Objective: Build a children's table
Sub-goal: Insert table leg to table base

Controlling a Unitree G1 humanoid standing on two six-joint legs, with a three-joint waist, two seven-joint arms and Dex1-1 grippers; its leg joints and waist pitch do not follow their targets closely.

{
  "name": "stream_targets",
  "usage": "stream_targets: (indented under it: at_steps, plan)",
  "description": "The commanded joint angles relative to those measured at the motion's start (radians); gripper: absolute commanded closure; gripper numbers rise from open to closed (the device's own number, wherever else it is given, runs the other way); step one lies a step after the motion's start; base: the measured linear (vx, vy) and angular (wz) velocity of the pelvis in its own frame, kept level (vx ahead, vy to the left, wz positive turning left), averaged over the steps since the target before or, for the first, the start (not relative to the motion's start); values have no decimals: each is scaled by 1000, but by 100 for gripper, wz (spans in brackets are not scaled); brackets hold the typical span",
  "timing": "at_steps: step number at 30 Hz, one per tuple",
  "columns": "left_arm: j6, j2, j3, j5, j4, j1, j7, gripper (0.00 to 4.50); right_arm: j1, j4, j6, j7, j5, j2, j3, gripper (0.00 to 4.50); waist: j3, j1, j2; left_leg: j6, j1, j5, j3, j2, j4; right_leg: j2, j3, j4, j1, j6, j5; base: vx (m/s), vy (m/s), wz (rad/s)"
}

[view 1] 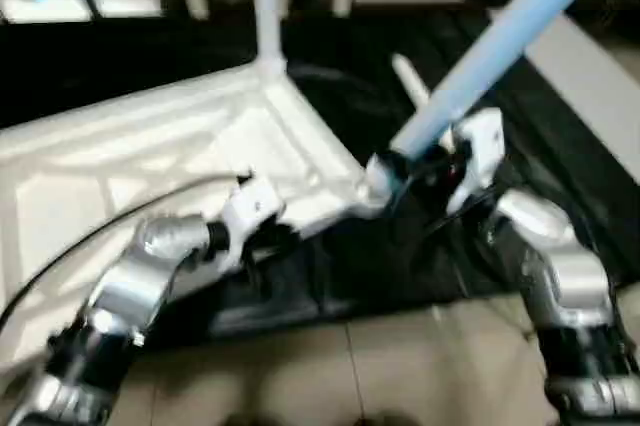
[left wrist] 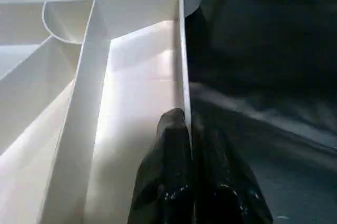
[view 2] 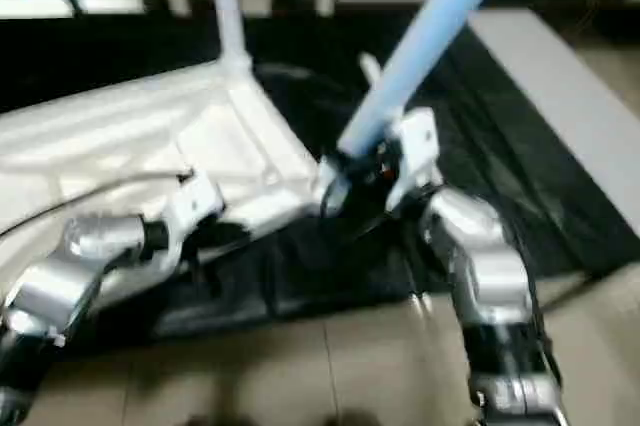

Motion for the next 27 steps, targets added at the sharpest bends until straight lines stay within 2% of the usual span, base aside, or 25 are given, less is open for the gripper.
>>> stream_targets:
  at_steps: [1,2,3,4,5,6,7,8,9,10,12,14,15,16,17,18,19,20,21,22,23,24,25,26,27]
  plan:
    - [-17,-20,24,-27,-47,-31,10,450,13,-23,2,-11,14,-11,-31,262,-76,22,-25,281,51,93,10,51,-16,-77,146,-152,59,1,9,103,-83,29]
    - [-17,-20,24,-28,-47,-31,7,450,16,-23,-3,-18,2,-17,-28,262,-82,64,-41,205,-98,-42,103,-20,128,-104,234,-199,222,5,-99,103,-83,29]
    - [-16,-20,24,-29,-47,-31,6,450,18,-20,-16,-16,-16,-26,-17,262,-66,73,-31,151,-109,3,100,0,146,-119,215,-197,210,16,-148,130,-42,10]
    - [-17,-20,23,-30,-46,-31,6,450,20,-19,-21,-15,-20,-29,-13,262,-56,78,-21,62,-113,39,100,13,154,-103,215,-211,187,-26,-212,102,-7,-4]
    - [-18,-20,19,-33,-46,-31,2,450,22,-19,-24,-19,-21,-30,-14,262,-60,76,-14,49,-124,60,101,24,149,-107,208,-213,203,-82,-197,102,-7,-4]
    - [-17,-20,15,-33,-46,-32,0,450,22,-16,-26,-25,-21,-30,-18,262,-62,90,26,42,-141,140,100,65,87,-90,165,-225,203,-218,-132,92,18,-2]
    - [-18,-23,8,-34,-43,-36,1,450,21,-8,-31,-32,-23,-32,-26,262,-63,90,43,52,-134,159,99,84,51,-73,139,-224,199,-225,-128,114,55,-3]
    - [-18,-24,7,-35,-41,-38,1,450,20,-5,-34,-33,-24,-33,-29,262,-70,76,90,84,-84,207,97,126,-25,-15,57,-198,179,-172,-75,114,55,-3]
    - [-19,-27,3,-36,-36,-43,1,450,19,0,-39,-34,-28,-36,-33,262,-64,9,136,194,51,28,-31,208,-93,58,-22,-15,32,-69,-111,151,108,-7]
    - [-21,-28,3,-36,-32,-45,1,450,19,0,-39,-35,-29,-37,-33,262,-95,9,140,241,100,-6,-53,217,-77,56,-25,17,2,-44,-129,172,117,0]
    - [-25,-33,3,-34,-25,-50,-2,450,19,-1,-39,-40,-28,-39,-35,262,-104,14,105,325,106,114,-34,204,-57,23,-6,45,-64,80,-23,161,108,4]
    - [-30,-46,0,-35,-6,-62,3,450,25,-2,-46,-47,-35,-44,-34,262,-107,14,99,384,103,227,-19,203,-61,6,5,51,-89,127,33,112,54,3]
    - [-30,-46,0,-35,-6,-62,3,450,25,-2,-46,-47,-35,-44,-34,262,-96,23,79,398,70,231,19,194,-78,-4,18,37,-91,119,100,86,-5,4]
    - [-33,-53,-2,-38,5,-70,5,450,31,-1,-56,-50,-44,-47,-28,262,-88,34,45,358,35,82,56,158,-89,-27,48,-41,-53,52,177,84,-59,8]
    - [-34,-54,-3,-38,6,-70,5,450,31,-1,-57,-50,-46,-47,-27,262,-98,56,-10,267,-23,-124,121,57,-25,-87,130,-161,33,7,125,84,-59,8]
    - [-36,-57,-7,-37,6,-72,7,450,38,-1,-64,-52,-52,-48,-22,262,-93,85,-16,178,-78,-127,151,4,116,-148,202,-220,100,-14,-228,103,-106,16]
    - [-36,-57,-7,-37,6,-72,7,450,38,-1,-64,-52,-53,-48,-22,262,-93,85,-16,178,-78,-127,151,4,116,-148,202,-220,100,-14,-228,102,-93,8]
    - [-45,-57,-14,-38,5,-70,3,450,44,-4,-67,-52,-60,-51,-17,262,-89,96,5,67,-126,-8,119,35,136,-156,204,-204,136,-114,-345,102,-93,8]
    - [-64,-49,-29,-39,-1,-60,-17,450,56,-12,-55,-23,-47,-58,-9,262,-86,100,11,51,-135,11,111,48,132,-157,207,-201,139,-170,-266,82,-32,3]
    - [-68,-46,-33,-44,-7,-55,-29,450,61,-18,-42,-11,-37,-60,-9,262,-88,99,16,24,-142,82,109,64,111,-132,176,-184,143,-280,-46,74,19,6]
    - [-69,-43,-37,-48,-12,-51,-39,450,64,-22,-30,-3,-27,-61,-10,262,-96,104,36,27,-135,207,116,85,38,-78,119,-149,124,-308,191,74,19,6]
    - [-69,-43,-37,-48,-12,-51,-39,450,64,-22,-30,-3,-27,-61,-10,262,-96,104,36,27,-135,207,116,85,38,-78,119,-149,124,-308,191,62,54,-1]
    - [-66,-40,-39,-55,-21,-47,-52,450,66,-27,-21,0,-17,-60,-13,262,-99,80,72,146,-61,417,102,167,-19,-8,42,-89,42,-221,344,60,88,-2]
    - [-68,-37,-43,-63,-34,-39,-68,450,69,-34,-14,8,-5,-59,-17,262,-117,69,84,236,-2,611,69,213,5,-24,38,-68,-15,-200,350,60,88,-2]
    - [-69,-35,-48,-69,-44,-30,-83,450,73,-41,-21,15,0,-62,-17,262,-119,71,83,257,0,698,64,212,9,-35,43,-70,-19,-191,354,40,102,-4]
